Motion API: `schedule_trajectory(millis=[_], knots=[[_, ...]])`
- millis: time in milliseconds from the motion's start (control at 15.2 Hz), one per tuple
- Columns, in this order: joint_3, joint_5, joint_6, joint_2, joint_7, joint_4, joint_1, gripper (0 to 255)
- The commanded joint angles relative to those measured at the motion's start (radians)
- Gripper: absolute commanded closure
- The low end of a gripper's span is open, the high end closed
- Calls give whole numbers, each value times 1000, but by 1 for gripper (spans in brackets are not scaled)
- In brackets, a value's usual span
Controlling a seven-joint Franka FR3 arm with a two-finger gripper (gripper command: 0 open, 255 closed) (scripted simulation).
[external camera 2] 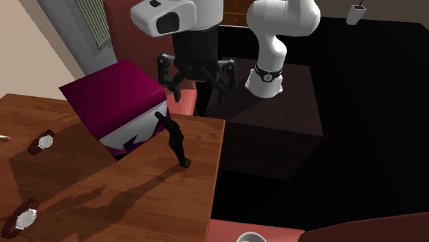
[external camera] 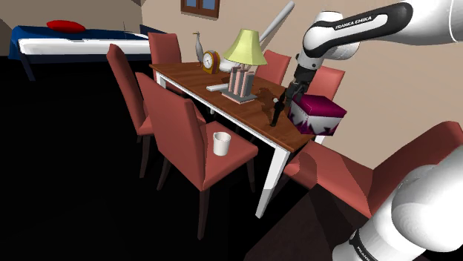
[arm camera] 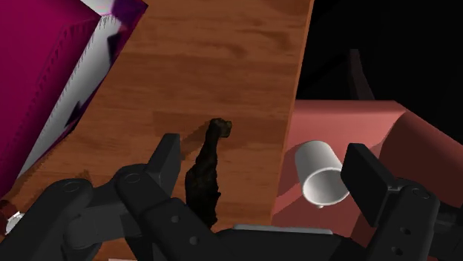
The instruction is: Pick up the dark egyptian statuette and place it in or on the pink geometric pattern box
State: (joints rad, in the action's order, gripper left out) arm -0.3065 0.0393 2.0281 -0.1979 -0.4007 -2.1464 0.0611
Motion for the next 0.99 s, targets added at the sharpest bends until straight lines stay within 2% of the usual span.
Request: schedule_trajectory(millis=[0, 198, 660, 924], knots=[[-31, -52, 24, 94, -62, 76, 2, 0], [-53, -114, 38, 185, -126, 154, 11, 0], [-51, -137, 132, 227, -141, 99, 12, 0], [-51, -137, 132, 227, -141, 99, 12, 0]])
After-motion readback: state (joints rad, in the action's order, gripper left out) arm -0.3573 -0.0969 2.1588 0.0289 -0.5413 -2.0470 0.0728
